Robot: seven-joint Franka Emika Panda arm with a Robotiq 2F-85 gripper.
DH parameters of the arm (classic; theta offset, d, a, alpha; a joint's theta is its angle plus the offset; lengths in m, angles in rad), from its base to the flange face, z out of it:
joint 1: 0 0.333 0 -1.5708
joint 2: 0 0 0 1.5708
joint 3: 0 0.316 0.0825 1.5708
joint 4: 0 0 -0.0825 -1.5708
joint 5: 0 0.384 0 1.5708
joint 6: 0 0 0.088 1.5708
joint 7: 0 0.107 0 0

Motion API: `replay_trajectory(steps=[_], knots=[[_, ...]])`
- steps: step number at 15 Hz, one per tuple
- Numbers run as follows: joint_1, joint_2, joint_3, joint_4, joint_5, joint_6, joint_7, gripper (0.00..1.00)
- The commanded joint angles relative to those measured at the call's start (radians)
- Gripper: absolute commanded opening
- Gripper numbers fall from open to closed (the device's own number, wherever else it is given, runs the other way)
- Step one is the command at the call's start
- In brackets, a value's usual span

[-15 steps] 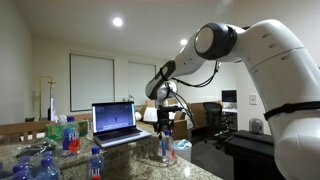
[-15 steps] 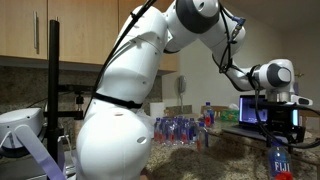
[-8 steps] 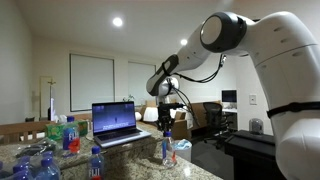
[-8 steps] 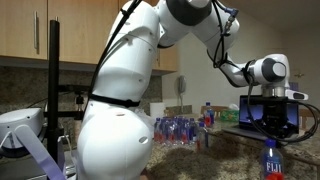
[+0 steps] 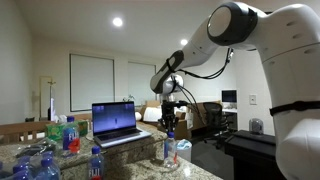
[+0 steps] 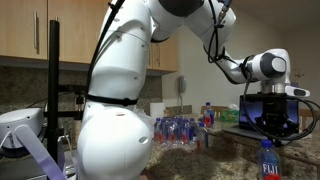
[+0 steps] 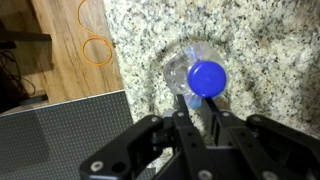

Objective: Move the left and right bottles to the left

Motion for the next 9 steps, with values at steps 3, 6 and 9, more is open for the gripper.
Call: replay_trajectory(steps=[3,6,9], knots=[[0.015,-0.084,-0.003,-0.118,-0.034,0.135,0.028,0.68],[0.020,-0.089,0.001,-0.132,-0.036,0.147,0.015,0.88],[0.024,-0.084,0.005,-0.139,-0.040,0.158,0.007,1.00]])
